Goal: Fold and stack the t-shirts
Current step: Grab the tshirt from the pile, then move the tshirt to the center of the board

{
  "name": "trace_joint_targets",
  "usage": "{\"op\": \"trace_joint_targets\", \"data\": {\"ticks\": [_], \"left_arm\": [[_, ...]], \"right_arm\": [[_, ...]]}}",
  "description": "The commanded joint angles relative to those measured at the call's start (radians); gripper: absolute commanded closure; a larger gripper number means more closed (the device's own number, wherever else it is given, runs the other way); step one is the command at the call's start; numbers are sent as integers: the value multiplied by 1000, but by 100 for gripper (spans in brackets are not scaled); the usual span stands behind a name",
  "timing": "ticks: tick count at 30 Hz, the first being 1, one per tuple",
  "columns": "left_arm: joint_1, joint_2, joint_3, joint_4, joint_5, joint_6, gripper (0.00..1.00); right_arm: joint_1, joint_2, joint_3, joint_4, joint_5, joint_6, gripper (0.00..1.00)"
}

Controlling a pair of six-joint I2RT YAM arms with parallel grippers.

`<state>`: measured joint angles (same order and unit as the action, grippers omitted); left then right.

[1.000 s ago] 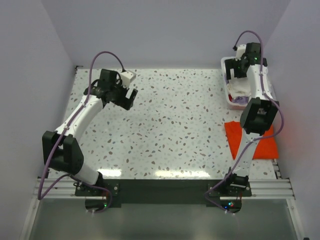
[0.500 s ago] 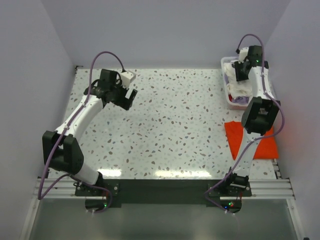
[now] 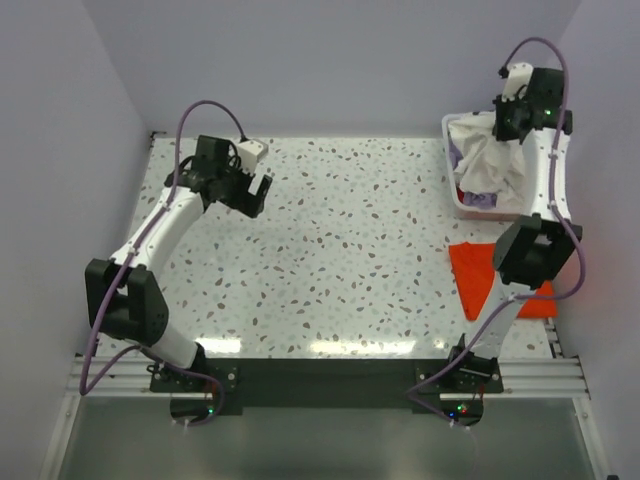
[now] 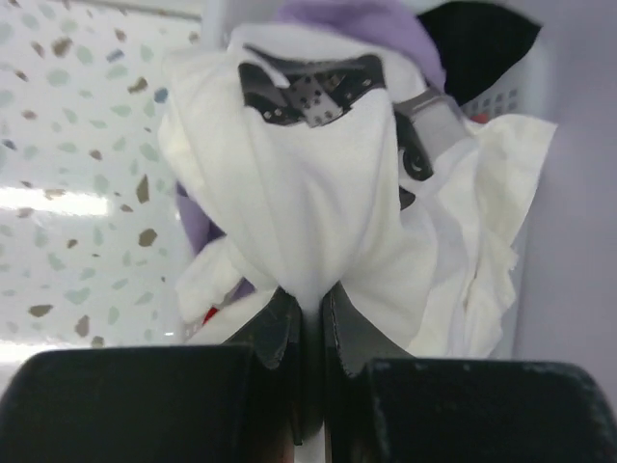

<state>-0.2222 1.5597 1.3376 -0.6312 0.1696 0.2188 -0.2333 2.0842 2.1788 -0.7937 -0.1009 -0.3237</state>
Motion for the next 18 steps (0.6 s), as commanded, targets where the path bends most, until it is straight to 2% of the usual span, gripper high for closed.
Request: {"op": "trace_joint_targets", "data": {"ticks": [1,8,11,14,15,17,18], "left_arm": [[30,-21,46,-5,56,-22,0],[95,-23,69,-7,119,-56,0],[133,-26,78,-7,188,-74,0],[173,-41,81,-5,238,-87,0],[193,-52,80,-1,248,-90,0],[213,-64,80,-2,281,-91,0],[221,-76,78,-5,304,-90,0]], "right_arm": [[-8,-228,70,77,-134,60,100],[-3,-418,44,191,-330,218,100],[29,-473,55,234,-393,291,100],[103,-506,52,241,-419,345,100],[167,-532,42,234,-413,336,100],[224,-558,-23,226,-396,331,100],[318,-582,-55,223,-385,330,100]]}}
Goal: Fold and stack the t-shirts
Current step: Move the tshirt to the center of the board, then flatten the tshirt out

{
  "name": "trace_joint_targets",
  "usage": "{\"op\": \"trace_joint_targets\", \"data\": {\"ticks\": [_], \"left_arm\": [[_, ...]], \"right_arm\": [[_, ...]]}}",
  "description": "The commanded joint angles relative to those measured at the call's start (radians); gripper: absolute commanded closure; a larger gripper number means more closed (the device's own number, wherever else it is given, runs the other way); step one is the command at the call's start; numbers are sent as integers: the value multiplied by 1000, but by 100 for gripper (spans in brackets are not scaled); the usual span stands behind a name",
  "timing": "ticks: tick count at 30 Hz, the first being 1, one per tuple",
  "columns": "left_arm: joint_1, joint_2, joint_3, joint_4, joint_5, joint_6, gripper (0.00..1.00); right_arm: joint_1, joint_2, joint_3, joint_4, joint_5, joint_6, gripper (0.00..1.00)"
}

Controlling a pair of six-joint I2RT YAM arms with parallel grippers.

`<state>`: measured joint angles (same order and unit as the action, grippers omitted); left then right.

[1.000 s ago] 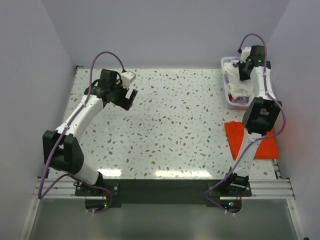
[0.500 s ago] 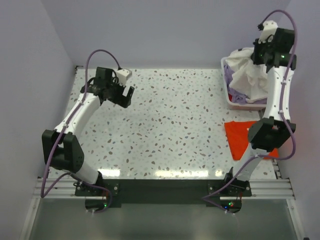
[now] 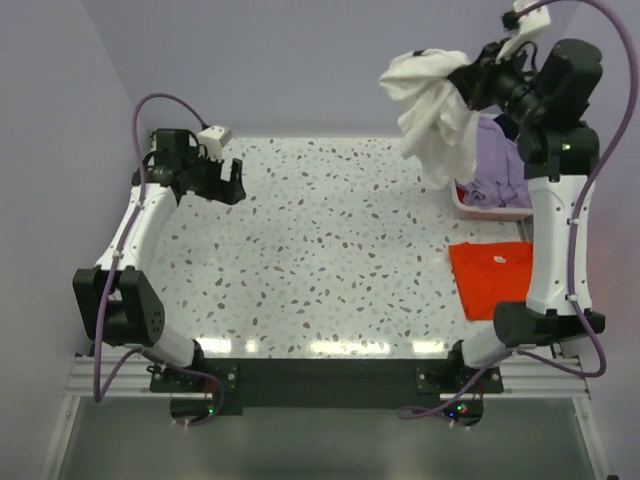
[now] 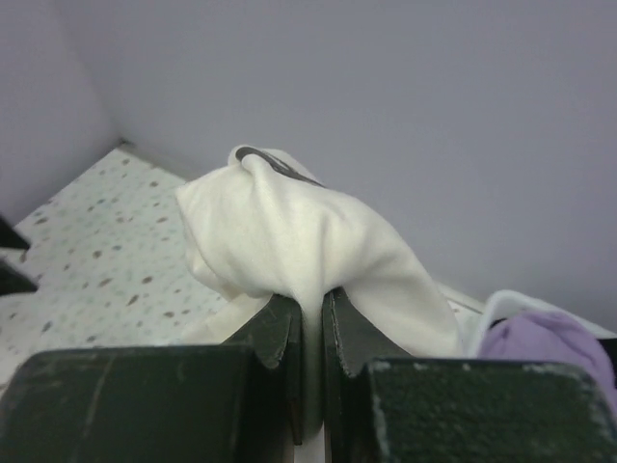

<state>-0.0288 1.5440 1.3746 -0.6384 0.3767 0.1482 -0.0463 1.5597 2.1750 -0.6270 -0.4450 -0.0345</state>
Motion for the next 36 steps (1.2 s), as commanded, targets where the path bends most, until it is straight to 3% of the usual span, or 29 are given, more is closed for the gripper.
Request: {"op": "trace_joint_targets", "data": {"ticks": [1,2,3,4,5,6,7,12,15,20,25,32,36], "left_arm": [[29,-65,38,2,103,-18,0],[29,-71,35,0,117,-13,0],[55,-82,32,-4,123,-10,0],[59,-88,27,-4,129,-3,0],[64,-96,12,-6,140,-1,0],[70,-110,6,-4,146,1,0],[72,-113,0,-6,151,8,0],[70,-127,-31,-44,189,59,0],[50,-136,-95,-57,234,138,0],[-172,-111,-256,27,-28,231,0],[-223,19,-313,63,-163,226,2],[-230,106,-339,95,-295,228,14],[-229,108,-307,60,-242,243,30]], "right_arm": [[169,-67,-123,41,-22,41,100],[206,-75,-164,30,-12,4,100],[282,-79,-205,26,-2,-2,92],[321,-79,-293,26,3,-11,51],[359,-72,-331,18,8,-27,29],[434,-60,-377,4,28,-69,9],[463,-21,-389,-32,32,-91,1],[488,121,-331,-262,101,-177,1],[451,122,-461,-226,121,-194,1],[393,210,-567,-160,186,-212,2],[364,341,-555,-103,247,-243,6],[344,485,-517,-83,328,-229,11],[303,511,-465,-118,324,-200,14]]}}
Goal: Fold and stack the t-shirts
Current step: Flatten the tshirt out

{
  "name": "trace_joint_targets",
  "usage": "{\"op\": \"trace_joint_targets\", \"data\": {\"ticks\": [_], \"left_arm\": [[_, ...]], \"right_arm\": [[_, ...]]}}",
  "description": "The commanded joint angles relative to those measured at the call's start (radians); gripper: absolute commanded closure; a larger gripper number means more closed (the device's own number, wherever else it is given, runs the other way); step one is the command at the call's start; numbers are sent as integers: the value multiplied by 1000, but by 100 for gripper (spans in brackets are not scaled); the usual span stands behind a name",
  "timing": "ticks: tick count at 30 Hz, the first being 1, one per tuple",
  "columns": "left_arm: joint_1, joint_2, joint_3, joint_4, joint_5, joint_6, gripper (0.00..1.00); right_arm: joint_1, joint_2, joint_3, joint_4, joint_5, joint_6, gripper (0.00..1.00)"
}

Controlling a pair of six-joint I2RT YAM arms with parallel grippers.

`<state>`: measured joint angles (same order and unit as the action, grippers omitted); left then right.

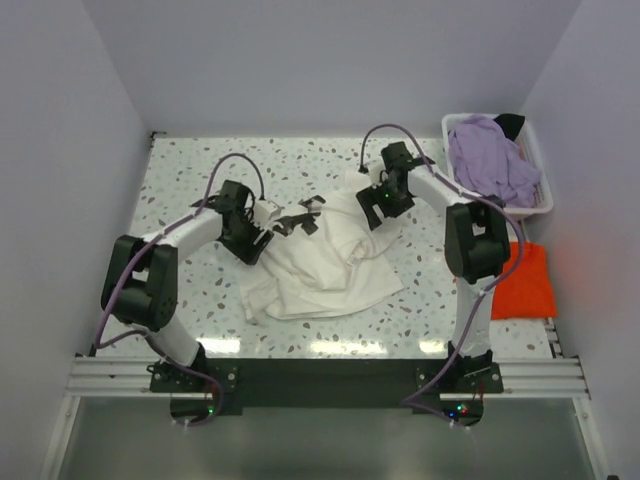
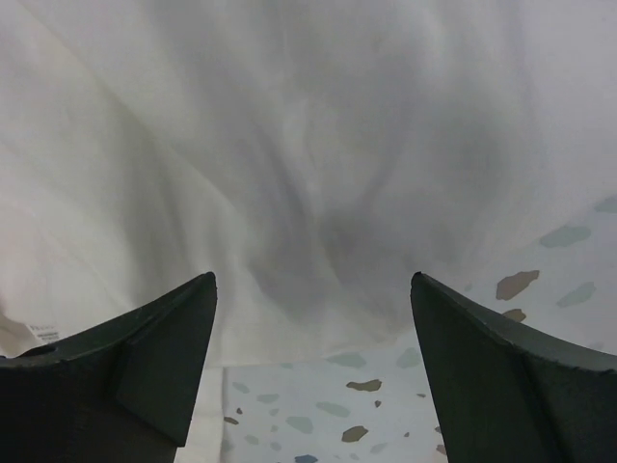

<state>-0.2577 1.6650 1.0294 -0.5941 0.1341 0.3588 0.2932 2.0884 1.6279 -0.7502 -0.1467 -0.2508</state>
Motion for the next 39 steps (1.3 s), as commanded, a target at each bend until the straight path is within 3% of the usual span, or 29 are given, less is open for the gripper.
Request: {"op": "trace_joint_targets", "data": {"ticks": [1,5,7,12,18,26,31,33,34,36,39], "left_arm": [[0,-36,40,20,33,41,31],[-2,-31,84,33,33,89,32],[-3,-4,115,51,28,94,25],[-58,100,300,30,50,98,16],[-129,174,370,28,41,95,14],[-140,236,344,88,-60,91,10],[-121,266,316,99,-120,69,14],[-92,271,311,82,-114,54,17],[-78,271,310,74,-111,39,19],[-31,266,298,56,-91,26,26],[23,245,253,31,-70,19,42]], "right_arm": [[-55,-22,93,-11,22,21,16],[-86,-92,46,-46,16,36,16],[-95,-143,4,-52,6,42,17],[-111,-250,-138,-153,-73,50,30],[-106,-387,-378,-189,-169,64,40],[41,-396,-523,-75,-55,53,37],[133,-280,-496,-54,50,87,40],[138,-231,-481,-67,82,93,45],[139,-199,-470,-75,94,97,54],[139,-171,-462,-81,116,99,63],[135,-123,-438,-86,147,68,92]]}}
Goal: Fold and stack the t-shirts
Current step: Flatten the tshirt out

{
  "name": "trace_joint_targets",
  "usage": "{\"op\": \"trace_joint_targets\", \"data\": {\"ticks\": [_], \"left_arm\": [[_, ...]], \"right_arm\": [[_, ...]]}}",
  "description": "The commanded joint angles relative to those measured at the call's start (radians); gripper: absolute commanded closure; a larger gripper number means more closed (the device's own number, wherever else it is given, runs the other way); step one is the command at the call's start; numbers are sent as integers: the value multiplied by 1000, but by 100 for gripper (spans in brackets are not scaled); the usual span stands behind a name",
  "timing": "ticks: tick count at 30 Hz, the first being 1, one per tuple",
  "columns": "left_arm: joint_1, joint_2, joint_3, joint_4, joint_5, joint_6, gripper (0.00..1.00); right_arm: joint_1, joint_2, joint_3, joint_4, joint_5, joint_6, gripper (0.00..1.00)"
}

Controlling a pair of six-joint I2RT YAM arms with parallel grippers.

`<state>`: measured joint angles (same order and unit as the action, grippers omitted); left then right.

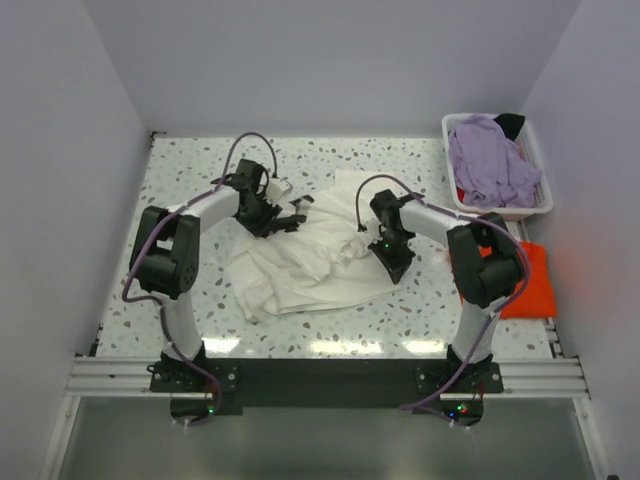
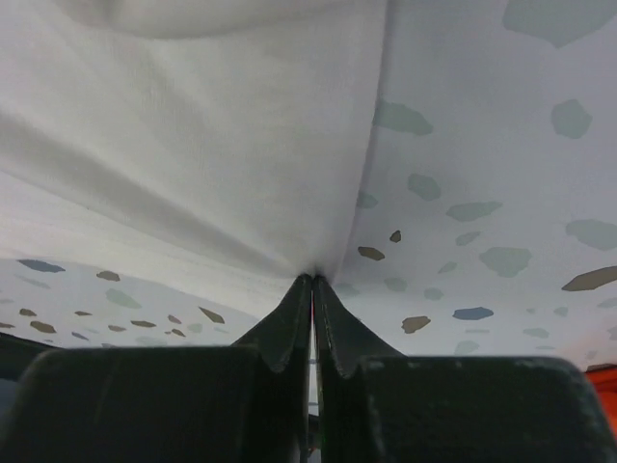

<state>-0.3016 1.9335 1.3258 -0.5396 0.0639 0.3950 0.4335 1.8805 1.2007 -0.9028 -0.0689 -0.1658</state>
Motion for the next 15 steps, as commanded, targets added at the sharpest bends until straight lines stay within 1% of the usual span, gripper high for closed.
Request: {"op": "trace_joint_targets", "data": {"ticks": [1,2,3,4,7,9,11,12,13,14,15], "left_arm": [[76,-33,-62,-31,1,-16,51],[81,-59,-80,-48,2,-16,55],[88,-77,-97,-59,4,-15,58],[90,-97,-143,-71,4,-15,64],[102,-177,-236,-131,-21,-50,74],[111,-228,-281,-195,-24,-65,74],[116,-289,-324,-217,-48,-79,62],[117,-307,-321,-223,-46,-84,51],[122,-324,-306,-227,-23,-84,31],[125,-362,-262,-226,41,-84,25],[125,-373,-231,-215,78,-81,22]], "right_arm": [[-9,104,19,67,93,-24,97],[-15,112,40,67,96,-32,100],[-19,123,65,68,106,-50,100],[-18,132,123,70,122,-67,100],[-21,166,239,87,165,-144,100],[-25,184,296,90,185,-197,100],[-35,187,318,88,190,-221,100],[-47,181,336,82,167,-225,100],[-59,175,349,46,135,-221,100],[-82,167,358,29,79,-204,98],[-94,140,364,10,52,-169,79]]}}
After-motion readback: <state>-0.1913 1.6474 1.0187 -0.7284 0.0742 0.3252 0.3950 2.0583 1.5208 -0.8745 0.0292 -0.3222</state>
